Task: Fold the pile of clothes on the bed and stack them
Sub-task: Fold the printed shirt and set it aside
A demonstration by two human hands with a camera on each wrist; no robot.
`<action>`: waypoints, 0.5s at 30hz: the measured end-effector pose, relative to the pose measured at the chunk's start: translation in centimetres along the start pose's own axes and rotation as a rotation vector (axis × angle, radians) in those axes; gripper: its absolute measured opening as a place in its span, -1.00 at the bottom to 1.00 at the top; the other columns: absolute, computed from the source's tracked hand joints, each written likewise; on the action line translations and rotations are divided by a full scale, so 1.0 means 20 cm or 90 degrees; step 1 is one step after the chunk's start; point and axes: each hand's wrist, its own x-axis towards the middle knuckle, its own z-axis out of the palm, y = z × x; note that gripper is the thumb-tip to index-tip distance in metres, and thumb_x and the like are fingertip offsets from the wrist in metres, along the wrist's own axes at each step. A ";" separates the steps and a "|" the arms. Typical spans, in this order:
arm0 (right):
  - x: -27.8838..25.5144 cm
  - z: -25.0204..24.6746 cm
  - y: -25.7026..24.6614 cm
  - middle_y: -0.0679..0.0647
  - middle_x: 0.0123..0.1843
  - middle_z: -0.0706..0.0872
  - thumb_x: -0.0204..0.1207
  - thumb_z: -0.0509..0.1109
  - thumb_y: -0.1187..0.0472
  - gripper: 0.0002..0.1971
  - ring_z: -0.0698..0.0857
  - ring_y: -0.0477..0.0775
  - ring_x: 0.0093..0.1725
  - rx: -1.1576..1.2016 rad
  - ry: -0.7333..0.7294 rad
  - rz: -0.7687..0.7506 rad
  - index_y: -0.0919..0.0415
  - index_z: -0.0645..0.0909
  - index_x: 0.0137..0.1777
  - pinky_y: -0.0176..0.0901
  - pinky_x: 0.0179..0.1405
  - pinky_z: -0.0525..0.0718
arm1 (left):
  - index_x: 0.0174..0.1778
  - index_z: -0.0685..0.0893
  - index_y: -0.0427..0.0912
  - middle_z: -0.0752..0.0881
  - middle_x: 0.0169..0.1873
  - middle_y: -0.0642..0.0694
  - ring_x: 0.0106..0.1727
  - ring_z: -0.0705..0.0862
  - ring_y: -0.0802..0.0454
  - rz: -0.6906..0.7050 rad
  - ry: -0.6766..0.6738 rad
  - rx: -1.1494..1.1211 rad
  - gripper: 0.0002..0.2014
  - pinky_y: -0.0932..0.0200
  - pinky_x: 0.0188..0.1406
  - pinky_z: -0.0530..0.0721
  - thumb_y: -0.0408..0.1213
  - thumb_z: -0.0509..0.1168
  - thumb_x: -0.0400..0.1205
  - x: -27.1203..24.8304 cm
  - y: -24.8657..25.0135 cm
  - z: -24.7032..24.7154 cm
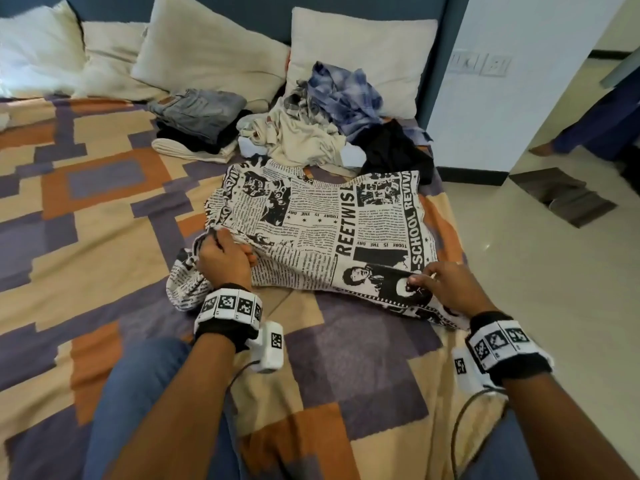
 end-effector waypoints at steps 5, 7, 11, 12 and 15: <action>0.45 -0.08 0.05 -0.08 0.73 0.17 0.33 0.52 -0.28 -0.47 0.61 0.03 0.32 -0.135 0.002 -0.086 0.18 0.79 0.03 0.03 0.17 0.63 | -0.05 0.73 -0.35 0.77 -0.17 -0.35 -0.13 0.72 -0.31 0.169 -0.096 0.358 -0.55 -0.09 -0.09 0.69 -0.03 0.09 0.73 0.30 0.02 0.19; 0.56 -0.07 0.03 -0.11 0.75 0.07 0.40 0.50 -0.24 -0.59 0.52 0.08 0.44 -0.225 0.043 -0.093 0.09 0.79 -0.01 0.17 0.20 0.59 | 0.12 0.72 -0.37 0.75 -0.03 -0.41 0.02 0.70 -0.37 0.222 -0.194 0.442 -0.65 -0.09 0.00 0.60 -0.17 0.15 0.75 0.39 0.02 0.27; 0.55 0.06 -0.07 0.10 0.44 0.59 0.51 0.45 -0.11 -0.70 0.34 0.19 0.57 -0.359 0.118 -0.091 -0.05 0.69 0.18 0.44 0.44 0.44 | 0.30 0.70 -0.26 0.71 0.26 -0.29 0.30 0.64 -0.27 0.239 -0.378 0.519 -0.63 -0.09 0.34 0.53 -0.09 0.32 0.68 0.46 -0.06 0.31; 0.51 0.12 -0.08 0.10 0.35 0.63 0.53 0.46 -0.06 -0.73 0.39 0.20 0.51 -0.283 0.126 -0.082 -0.04 0.69 0.19 0.46 0.45 0.40 | 0.26 0.72 -0.22 0.71 0.26 -0.28 0.31 0.63 -0.26 0.236 -0.371 0.522 -0.65 -0.12 0.35 0.54 -0.09 0.37 0.64 0.46 -0.10 0.27; 0.33 0.32 -0.07 0.10 0.06 0.73 0.55 0.47 0.05 -0.86 0.64 0.22 0.13 -0.011 0.182 -0.008 0.05 0.75 0.02 0.29 0.15 0.58 | 0.19 0.75 -0.23 0.74 0.18 -0.32 0.23 0.67 -0.29 0.152 -0.268 0.468 -0.64 -0.17 0.26 0.62 -0.20 0.49 0.50 0.39 -0.22 0.10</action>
